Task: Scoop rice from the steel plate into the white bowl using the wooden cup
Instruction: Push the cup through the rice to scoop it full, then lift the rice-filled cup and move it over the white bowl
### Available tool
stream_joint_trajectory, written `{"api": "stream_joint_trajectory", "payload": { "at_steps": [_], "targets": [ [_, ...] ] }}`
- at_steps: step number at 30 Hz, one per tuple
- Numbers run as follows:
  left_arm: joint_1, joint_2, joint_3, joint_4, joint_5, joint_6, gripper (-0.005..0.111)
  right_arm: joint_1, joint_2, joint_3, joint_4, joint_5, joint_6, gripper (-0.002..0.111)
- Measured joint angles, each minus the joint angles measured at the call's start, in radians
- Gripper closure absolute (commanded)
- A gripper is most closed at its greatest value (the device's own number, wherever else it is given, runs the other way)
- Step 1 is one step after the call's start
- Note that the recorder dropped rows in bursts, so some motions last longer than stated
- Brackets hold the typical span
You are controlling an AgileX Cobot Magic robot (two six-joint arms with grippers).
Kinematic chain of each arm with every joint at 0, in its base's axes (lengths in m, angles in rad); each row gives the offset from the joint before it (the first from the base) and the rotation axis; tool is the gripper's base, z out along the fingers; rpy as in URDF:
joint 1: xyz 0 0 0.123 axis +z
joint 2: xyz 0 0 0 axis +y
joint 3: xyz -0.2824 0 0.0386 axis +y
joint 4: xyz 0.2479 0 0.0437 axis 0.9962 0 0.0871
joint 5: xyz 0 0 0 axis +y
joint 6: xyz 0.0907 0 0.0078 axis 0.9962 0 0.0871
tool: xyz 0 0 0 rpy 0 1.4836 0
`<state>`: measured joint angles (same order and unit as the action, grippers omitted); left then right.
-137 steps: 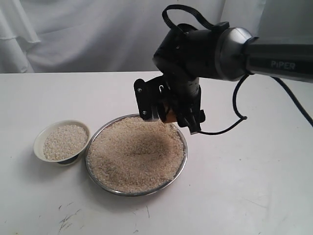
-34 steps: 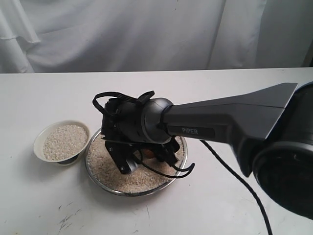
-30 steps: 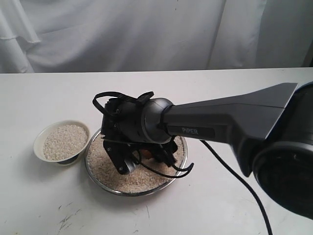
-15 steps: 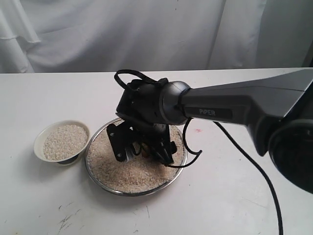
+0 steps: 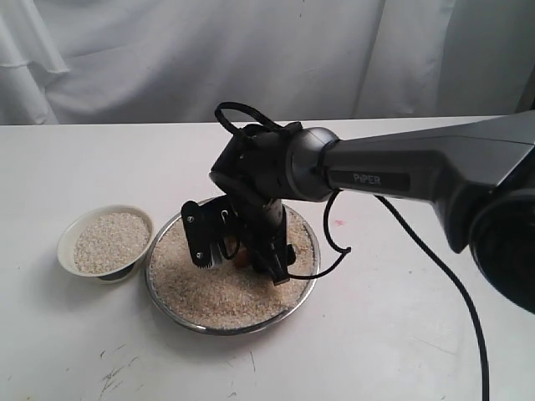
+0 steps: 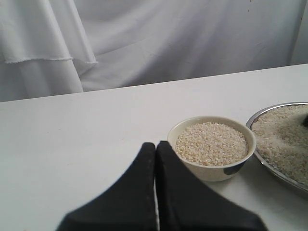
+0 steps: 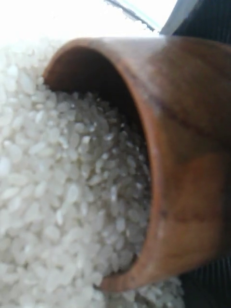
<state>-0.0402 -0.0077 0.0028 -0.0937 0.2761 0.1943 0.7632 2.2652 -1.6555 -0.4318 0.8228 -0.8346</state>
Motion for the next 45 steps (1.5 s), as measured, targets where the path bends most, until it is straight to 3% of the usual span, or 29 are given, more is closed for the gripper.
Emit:
{"api": "stream_joint_trajectory", "payload": {
  "at_steps": [45],
  "targets": [
    [0.0,0.0,0.0,0.0,0.0,0.0,0.107,-0.15,-0.006,0.0,0.587,-0.082,-0.239,0.108]
  ]
}}
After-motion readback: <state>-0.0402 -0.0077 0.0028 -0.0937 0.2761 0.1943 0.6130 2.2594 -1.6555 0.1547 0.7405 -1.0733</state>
